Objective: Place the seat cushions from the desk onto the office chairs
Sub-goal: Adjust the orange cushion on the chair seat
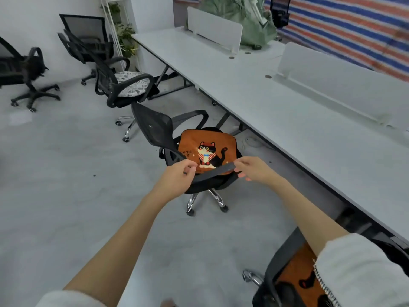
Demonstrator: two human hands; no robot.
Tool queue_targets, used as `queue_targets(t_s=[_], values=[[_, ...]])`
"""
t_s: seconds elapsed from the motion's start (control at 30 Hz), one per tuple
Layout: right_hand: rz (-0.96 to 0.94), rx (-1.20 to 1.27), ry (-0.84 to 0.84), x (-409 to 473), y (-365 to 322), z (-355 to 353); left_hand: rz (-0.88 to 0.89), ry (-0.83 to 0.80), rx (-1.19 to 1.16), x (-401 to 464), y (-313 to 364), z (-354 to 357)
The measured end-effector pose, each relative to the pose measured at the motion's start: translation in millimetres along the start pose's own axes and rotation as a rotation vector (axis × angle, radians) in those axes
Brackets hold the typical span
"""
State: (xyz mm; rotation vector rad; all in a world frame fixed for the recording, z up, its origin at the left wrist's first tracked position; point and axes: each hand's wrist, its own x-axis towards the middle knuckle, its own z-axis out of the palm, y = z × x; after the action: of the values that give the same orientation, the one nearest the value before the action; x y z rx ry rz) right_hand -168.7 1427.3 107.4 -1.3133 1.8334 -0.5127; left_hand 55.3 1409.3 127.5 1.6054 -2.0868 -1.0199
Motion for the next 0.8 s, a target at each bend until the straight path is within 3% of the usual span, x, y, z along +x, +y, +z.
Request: queue_targets(t_s=[0.13,0.17,0.43,0.63,0.8], values=[[0.054,0.050,0.050,45.8,-9.0,4.9,0.073,-0.024,0.034,60.0,-8.7,-23.3],[0.080,0.095,0.090,94.0,-23.7,16.4,0.095,-0.056,0.054,109.7,-24.2,-45.5],[0.189,0.141,0.158,169.9,-43.3,27.0,0.240,-0.148,0.159,229.7,-41.2,-89.0],[0.317,0.181,0.212,229.8,-32.9,25.7,0.194,-0.297,0.163,316.4,-64.8,-66.2],[0.418,0.182,0.152,306.0,-0.7,15.3,0.057,-0.390,0.184,398.5,-88.4,-20.0]])
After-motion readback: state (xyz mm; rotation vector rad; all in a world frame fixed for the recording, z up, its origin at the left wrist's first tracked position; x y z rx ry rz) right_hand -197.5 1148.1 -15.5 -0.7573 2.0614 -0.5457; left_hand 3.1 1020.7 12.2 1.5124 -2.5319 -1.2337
